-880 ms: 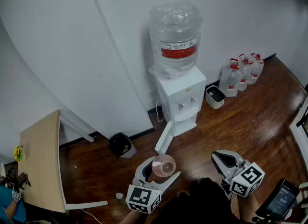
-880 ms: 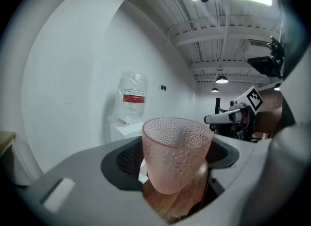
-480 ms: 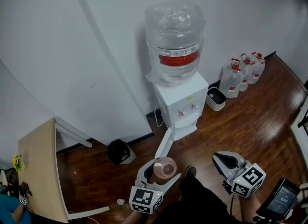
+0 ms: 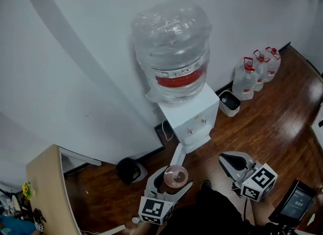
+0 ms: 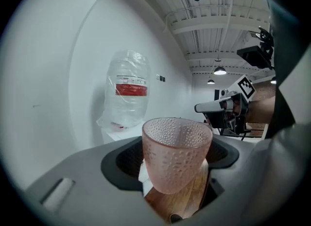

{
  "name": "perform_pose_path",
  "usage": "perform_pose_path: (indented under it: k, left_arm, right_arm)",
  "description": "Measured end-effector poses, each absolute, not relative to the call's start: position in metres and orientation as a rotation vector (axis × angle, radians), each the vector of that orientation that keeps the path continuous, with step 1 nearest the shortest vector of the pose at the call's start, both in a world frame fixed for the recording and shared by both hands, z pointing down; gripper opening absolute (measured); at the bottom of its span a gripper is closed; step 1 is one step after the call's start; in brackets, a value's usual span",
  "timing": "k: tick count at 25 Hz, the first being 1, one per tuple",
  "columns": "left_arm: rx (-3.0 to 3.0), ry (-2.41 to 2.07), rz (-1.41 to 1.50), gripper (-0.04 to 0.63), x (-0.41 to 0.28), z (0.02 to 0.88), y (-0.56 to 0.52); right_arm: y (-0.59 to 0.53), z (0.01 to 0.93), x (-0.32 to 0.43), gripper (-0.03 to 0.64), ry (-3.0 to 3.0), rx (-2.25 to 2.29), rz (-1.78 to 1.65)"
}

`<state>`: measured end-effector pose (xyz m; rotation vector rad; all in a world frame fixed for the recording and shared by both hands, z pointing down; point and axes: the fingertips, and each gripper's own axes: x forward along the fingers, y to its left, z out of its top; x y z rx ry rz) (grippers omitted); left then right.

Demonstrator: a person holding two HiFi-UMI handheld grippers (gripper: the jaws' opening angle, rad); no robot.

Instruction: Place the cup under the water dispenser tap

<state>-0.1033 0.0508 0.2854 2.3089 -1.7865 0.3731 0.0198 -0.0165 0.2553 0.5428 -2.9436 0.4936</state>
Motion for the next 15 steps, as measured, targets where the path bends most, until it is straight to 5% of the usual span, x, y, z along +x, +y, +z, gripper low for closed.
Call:
perform_pose_path:
  k: [15]
  left_arm:
    - [2.27, -1.531, 0.451, 0.592, -0.095, 0.399, -0.058]
  right_arm:
    - [-0.089, 0.315, 0.013, 0.002, -2.838, 0.616, 0.636]
